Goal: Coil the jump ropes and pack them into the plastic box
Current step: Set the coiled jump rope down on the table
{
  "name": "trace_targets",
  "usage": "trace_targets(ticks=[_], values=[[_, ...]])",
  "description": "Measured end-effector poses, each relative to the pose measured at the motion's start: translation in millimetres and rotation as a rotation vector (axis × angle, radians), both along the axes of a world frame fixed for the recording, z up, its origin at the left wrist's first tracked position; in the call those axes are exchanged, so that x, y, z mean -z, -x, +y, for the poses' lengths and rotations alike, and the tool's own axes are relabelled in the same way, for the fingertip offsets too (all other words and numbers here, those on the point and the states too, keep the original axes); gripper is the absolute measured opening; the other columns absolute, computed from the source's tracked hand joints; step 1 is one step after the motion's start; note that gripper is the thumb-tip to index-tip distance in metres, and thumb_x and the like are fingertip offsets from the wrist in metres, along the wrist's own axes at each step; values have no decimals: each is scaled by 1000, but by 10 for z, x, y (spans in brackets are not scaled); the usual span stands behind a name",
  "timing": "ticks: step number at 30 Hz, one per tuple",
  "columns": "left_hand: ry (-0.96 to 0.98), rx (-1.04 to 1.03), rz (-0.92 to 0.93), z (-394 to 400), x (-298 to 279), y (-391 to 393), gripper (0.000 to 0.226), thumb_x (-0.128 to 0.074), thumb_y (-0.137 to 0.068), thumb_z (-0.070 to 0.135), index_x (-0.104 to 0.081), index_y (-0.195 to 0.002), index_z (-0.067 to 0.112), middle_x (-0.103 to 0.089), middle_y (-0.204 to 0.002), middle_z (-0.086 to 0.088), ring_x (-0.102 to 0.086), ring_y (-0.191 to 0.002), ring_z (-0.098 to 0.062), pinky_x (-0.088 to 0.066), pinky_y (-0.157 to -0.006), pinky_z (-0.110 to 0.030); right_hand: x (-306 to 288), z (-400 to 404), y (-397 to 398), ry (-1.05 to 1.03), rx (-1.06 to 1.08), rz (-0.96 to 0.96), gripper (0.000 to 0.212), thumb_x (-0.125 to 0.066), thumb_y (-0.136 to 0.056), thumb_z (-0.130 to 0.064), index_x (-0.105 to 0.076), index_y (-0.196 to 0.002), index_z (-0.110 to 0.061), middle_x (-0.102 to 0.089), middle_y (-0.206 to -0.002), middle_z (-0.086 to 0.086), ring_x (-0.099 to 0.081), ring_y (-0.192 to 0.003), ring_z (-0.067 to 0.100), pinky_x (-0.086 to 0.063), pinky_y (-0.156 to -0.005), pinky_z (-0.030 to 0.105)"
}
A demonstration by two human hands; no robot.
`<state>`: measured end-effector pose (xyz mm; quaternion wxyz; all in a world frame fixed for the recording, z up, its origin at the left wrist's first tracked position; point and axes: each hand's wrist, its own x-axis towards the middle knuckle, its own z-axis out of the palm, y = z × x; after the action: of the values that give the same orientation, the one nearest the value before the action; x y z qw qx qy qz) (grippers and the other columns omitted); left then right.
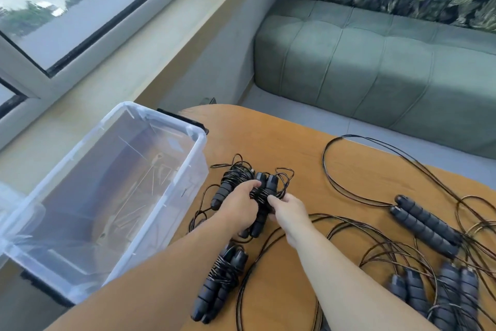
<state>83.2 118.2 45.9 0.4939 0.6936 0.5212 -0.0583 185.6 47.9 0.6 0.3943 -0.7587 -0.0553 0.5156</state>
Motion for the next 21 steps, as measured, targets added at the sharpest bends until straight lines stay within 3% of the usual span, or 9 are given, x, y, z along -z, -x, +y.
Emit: trace_targets(ticks=[5,9,13,17,21], values=[[-40,63,70,-3,138,47,51,-38,-101,7,-37,-147,31,-56,-125,-2,-60,-97,-18,-53,-84,-30,128,15,-17,44,6,46,17,-58,-94,-33,-60,-102,-17,-66,-106,4,-63,-102,28,-51,-98,49],[-67,117,59,29,185,5,55,-38,-100,4,-34,-149,30,-51,-140,-2,-58,-109,-21,-49,-89,-28,218,23,-14,79,-10,18,55,-56,-88,-48,-53,-131,-13,-58,-131,6,-59,-114,29,-48,-100,49],[-66,200,28,46,206,-6,60,-36,-100,0,-27,-153,27,-22,-162,9,-38,-140,-16,-37,-112,-30,206,-9,-11,79,45,-36,66,-59,-88,-50,-44,-144,-17,-55,-137,4,-59,-116,28,-48,-100,48],[-119,249,41,29,274,17,65,-36,-98,-4,-26,-154,27,-12,-163,13,-21,-148,-12,-24,-116,-24,221,-41,-9,63,33,-21,69,-59,-87,-52,-44,-143,-15,-60,-131,7,-60,-114,28,-49,-100,47],[-271,274,133,-14,294,15,60,-40,-99,7,-26,-153,27,-9,-163,9,-15,-147,-18,-27,-115,-35,264,-53,-16,56,16,-15,87,-59,-73,-62,-42,-146,-18,-54,-138,6,-56,-121,28,-49,-101,49]])
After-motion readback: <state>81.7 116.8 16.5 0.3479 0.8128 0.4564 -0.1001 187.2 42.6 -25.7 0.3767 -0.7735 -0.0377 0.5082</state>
